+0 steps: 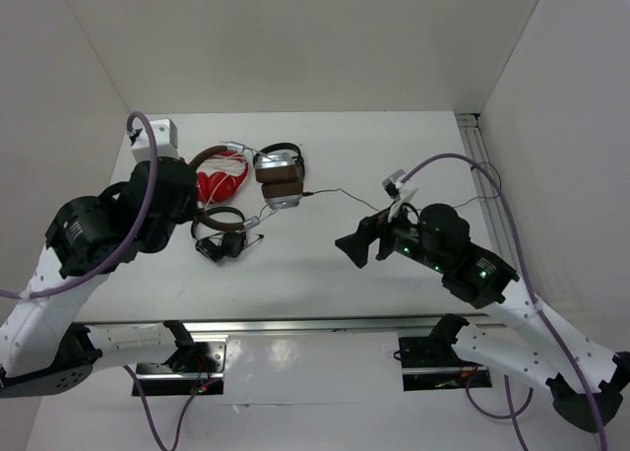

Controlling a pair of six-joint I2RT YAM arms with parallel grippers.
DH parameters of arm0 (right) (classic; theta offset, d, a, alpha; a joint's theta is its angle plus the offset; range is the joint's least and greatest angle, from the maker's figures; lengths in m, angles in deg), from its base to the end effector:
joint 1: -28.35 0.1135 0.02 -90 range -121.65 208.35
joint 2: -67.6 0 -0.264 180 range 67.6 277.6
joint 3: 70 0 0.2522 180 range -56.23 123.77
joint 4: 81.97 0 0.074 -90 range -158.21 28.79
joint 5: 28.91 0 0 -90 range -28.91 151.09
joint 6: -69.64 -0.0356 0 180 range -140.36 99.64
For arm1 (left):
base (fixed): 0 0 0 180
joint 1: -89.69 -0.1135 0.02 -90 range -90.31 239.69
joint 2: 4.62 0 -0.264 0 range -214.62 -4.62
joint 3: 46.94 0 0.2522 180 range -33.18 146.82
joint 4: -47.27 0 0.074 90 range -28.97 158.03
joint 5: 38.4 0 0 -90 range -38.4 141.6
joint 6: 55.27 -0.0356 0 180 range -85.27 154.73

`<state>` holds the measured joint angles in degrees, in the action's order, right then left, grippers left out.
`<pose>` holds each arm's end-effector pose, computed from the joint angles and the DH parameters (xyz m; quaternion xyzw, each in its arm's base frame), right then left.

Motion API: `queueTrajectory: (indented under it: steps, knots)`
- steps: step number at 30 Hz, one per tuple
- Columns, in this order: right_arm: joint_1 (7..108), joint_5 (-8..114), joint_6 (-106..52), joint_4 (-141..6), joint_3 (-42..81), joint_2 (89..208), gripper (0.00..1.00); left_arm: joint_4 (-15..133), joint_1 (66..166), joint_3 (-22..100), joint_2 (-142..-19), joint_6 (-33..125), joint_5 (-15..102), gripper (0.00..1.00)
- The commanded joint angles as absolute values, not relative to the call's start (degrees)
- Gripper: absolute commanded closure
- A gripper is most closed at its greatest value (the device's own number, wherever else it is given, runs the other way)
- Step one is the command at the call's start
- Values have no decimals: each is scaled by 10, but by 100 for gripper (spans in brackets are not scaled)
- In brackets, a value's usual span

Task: Wrap the headphones

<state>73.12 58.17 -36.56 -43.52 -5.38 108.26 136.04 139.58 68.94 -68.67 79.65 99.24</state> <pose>0.1097 0.1113 0.3605 -0.2101 0.7621 0.3279 0.5173 0.1094 -0.0891 0.4903 -0.1447 0.8255 -0.0562 0.5426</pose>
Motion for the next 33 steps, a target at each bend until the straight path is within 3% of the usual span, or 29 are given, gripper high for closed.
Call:
queueTrajectory:
  steps: [1, 7, 14, 18, 25, 33]
  knots:
    - [735, 523, -330, -551, -80, 1109, 0, 1321, 1360, 722, -681, 731, 951, 100]
    - [735, 535, -301, -597, -97, 1115, 0, 1332, 1305, 741, -697, 699, 940, 100]
    - [735, 616, -307, -663, -144, 1108, 2, 1332, 1298, 776, -697, 687, 912, 100]
    - [735, 602, -313, -701, -171, 1130, 2, 1332, 1298, 794, -697, 687, 888, 100]
    - [735, 643, -313, -808, -215, 1198, 11, 1337, 1298, 800, -678, 701, 860, 100]
    - [721, 673, -311, -891, -223, 1286, 31, 1327, 1298, 782, -667, 706, 841, 100]
